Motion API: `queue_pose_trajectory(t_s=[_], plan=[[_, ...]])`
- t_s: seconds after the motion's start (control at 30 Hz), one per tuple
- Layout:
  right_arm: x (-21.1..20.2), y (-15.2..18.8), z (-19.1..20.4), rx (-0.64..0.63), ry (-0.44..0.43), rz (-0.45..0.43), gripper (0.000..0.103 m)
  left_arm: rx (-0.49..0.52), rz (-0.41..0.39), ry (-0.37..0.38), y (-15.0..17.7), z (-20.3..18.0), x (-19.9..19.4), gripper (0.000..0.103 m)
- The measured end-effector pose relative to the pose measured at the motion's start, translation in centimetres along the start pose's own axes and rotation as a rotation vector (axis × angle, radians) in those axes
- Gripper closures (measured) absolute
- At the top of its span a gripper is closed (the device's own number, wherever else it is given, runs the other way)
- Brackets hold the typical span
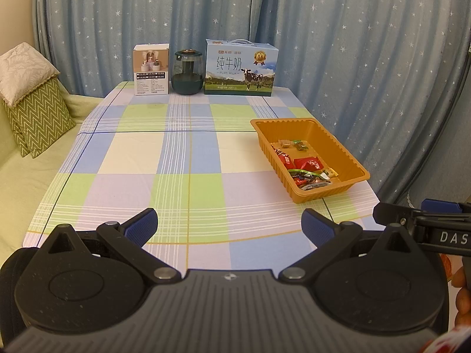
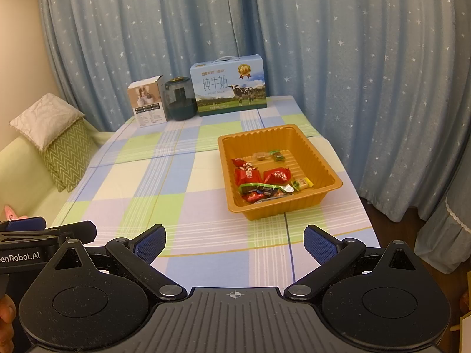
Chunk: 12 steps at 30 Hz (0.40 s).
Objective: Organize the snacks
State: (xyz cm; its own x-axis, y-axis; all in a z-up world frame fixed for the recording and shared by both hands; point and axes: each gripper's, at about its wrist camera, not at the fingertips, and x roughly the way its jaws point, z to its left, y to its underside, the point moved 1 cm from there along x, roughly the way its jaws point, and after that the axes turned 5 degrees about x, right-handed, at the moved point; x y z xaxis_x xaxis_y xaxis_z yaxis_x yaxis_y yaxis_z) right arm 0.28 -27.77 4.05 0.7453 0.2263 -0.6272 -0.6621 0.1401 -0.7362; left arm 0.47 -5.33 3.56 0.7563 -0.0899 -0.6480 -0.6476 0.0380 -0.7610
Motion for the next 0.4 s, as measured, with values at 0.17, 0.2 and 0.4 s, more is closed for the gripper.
queue_pose_trajectory(t_s=[0.17,0.2,0.4], plan=[[-0.02,0.01,0.0,0.0,0.0,0.001,0.004,0.002,-0.006,0.001,-0.09,-0.03,-0.05,0.0],[0.0,0.01,-0.01,0.0,0.0,0.001,0.004,0.003,-0.009,0.003,-0.13,-0.06,-0.09,0.0],[-0.02,0.0,-0.02,0.0,0.0,0.0,0.004,-0.008,-0.017,0.014,-0.27,-0.02,-0.12,0.0]])
